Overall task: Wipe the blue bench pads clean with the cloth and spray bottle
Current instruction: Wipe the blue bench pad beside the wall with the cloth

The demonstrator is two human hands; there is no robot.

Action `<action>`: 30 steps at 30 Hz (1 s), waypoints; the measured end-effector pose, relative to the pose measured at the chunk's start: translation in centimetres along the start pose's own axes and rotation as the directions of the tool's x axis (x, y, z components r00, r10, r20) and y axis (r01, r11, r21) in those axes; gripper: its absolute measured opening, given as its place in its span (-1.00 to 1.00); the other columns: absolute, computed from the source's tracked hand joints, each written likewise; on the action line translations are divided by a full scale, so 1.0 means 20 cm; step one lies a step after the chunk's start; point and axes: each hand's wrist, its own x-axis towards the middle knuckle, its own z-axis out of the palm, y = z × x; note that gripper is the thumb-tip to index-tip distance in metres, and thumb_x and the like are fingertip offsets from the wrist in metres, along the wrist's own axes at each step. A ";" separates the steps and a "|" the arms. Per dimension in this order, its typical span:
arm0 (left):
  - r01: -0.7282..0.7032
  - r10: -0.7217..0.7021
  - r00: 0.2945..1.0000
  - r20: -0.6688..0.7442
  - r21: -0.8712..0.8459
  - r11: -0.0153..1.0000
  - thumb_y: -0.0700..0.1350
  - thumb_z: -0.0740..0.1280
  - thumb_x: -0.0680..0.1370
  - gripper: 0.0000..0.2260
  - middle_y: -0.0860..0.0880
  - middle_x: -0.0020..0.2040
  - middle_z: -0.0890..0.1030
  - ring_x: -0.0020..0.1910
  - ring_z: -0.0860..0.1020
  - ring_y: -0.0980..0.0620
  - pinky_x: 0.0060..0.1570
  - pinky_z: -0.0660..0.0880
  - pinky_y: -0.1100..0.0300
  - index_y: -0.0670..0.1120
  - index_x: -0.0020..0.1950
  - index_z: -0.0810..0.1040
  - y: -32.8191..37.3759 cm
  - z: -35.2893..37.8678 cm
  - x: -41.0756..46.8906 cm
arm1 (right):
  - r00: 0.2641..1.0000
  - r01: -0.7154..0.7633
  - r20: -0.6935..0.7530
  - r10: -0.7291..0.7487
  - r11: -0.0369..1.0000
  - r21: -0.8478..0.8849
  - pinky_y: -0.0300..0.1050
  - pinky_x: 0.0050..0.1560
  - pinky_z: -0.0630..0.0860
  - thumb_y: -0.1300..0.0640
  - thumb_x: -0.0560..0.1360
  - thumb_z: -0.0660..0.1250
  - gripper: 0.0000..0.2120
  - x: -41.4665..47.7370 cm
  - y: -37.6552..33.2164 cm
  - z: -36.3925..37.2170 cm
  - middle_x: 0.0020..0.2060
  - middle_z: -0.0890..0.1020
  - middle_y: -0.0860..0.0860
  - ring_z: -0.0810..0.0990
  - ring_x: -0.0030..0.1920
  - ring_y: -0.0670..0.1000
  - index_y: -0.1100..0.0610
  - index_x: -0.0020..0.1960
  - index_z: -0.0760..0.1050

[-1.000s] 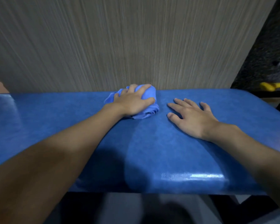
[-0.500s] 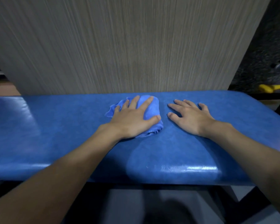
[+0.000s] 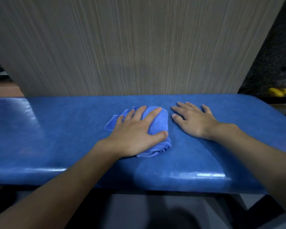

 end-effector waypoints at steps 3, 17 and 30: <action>0.027 -0.026 1.000 -0.011 0.006 1.000 0.46 0.02 0.44 -0.29 0.10 0.62 -0.01 0.59 0.00 -0.05 0.52 -0.03 -0.16 0.34 0.56 -0.05 -0.04 -0.01 0.20 | 1.000 0.006 -0.015 -0.006 1.000 -0.017 0.27 0.52 -0.13 -0.18 0.65 -0.05 -0.51 0.01 0.00 0.03 0.59 0.08 -0.12 -0.02 0.58 -0.05 -0.14 0.56 0.14; 0.093 -0.093 0.996 -0.017 -0.019 0.996 0.41 0.05 0.50 -0.34 0.05 0.63 0.00 0.58 0.03 -0.14 0.51 -0.02 -0.17 0.33 0.57 -0.04 -0.10 -0.03 0.53 | 0.999 0.004 -0.038 -0.003 1.000 0.023 0.21 0.52 -0.14 -0.22 0.63 -0.05 -0.51 0.01 0.02 0.04 0.58 0.09 -0.17 -0.03 0.58 -0.09 -0.19 0.55 0.15; -0.023 0.023 1.000 0.009 0.051 0.998 0.50 -0.22 0.25 -0.15 0.09 0.63 -0.12 0.60 -0.12 -0.01 0.53 -0.07 -0.11 0.36 0.55 -0.20 0.03 -0.02 -0.35 | 1.000 0.005 -0.001 -0.005 0.994 -0.108 0.37 0.45 -0.20 -0.12 0.67 -0.07 -0.55 -0.04 -0.04 -0.03 0.50 0.28 -0.07 0.08 0.56 0.03 -0.07 0.50 0.28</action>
